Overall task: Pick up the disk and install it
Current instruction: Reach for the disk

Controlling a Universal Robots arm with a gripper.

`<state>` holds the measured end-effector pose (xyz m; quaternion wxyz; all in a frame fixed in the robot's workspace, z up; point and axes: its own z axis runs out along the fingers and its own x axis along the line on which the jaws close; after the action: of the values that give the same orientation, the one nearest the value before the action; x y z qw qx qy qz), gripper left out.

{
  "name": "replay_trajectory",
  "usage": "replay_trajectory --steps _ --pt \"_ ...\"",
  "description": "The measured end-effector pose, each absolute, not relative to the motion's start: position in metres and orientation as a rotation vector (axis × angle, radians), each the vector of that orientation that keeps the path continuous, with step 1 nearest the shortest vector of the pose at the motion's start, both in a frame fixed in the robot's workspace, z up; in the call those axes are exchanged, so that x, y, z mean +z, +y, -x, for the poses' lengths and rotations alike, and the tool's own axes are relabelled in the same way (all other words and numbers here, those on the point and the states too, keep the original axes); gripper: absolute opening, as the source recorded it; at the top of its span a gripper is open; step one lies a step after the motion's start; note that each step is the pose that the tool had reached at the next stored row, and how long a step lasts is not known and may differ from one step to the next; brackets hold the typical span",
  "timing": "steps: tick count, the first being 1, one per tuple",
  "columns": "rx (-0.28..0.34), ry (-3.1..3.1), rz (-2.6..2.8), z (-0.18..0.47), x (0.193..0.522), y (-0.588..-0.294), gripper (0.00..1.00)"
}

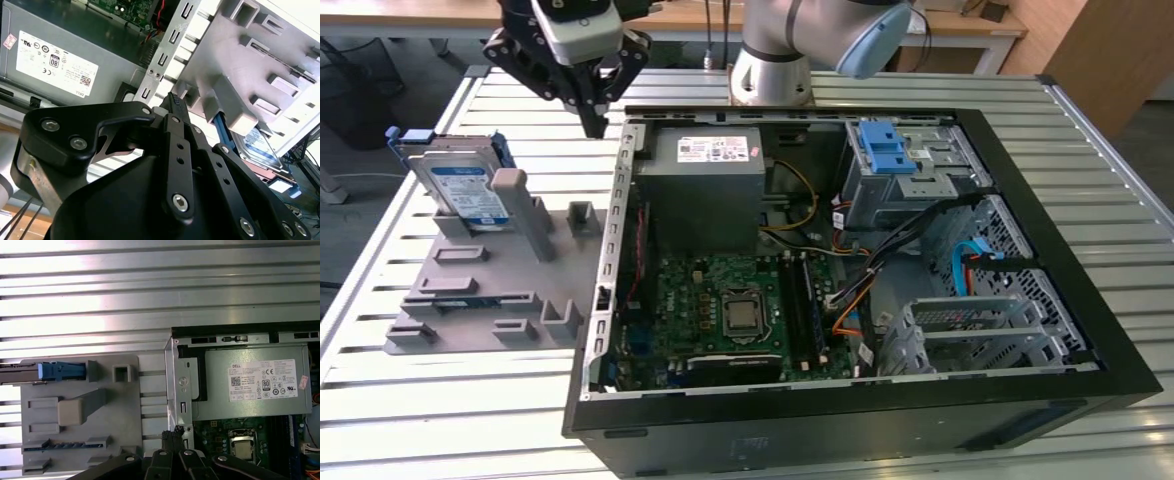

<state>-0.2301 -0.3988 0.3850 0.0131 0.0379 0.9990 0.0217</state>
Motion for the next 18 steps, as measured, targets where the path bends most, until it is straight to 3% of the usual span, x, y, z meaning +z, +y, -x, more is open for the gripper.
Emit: replay_trajectory --steps 18 --pt "0.068 3.112 -0.118 0.2368 0.384 -0.3988 0.11"
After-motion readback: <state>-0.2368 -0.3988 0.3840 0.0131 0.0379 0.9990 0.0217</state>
